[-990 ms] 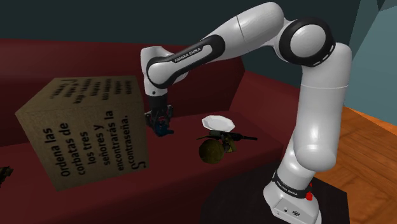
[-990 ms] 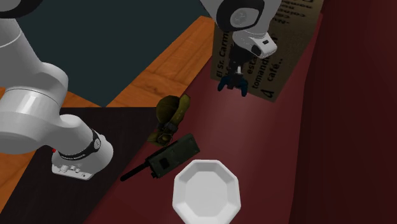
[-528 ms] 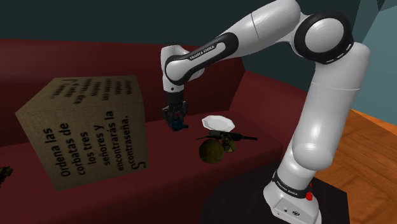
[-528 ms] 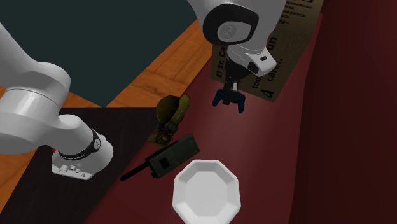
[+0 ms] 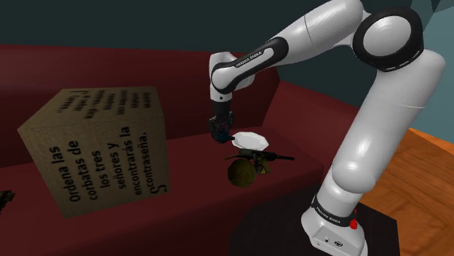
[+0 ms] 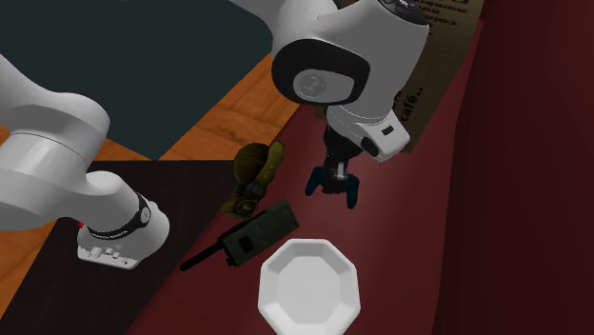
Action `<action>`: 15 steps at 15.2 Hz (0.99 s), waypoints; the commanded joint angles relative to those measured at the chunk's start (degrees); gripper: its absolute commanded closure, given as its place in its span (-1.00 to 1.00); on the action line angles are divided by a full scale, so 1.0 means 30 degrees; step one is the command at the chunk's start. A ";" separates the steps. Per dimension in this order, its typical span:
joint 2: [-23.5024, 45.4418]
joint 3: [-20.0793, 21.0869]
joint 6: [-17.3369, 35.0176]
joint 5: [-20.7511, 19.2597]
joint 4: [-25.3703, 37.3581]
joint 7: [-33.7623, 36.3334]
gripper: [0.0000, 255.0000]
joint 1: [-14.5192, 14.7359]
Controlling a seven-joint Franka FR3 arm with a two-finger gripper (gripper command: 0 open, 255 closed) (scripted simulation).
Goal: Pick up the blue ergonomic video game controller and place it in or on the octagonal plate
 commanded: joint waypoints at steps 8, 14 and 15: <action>-0.1731 -0.2346 0.0094 -0.0796 -0.1877 -0.4054 1.00 -0.2112; -0.1832 -0.3825 0.0408 -0.1439 -0.2253 -0.6433 1.00 -0.3386; -0.1695 -0.3831 0.0675 -0.1433 -0.2383 -0.6436 1.00 -0.3386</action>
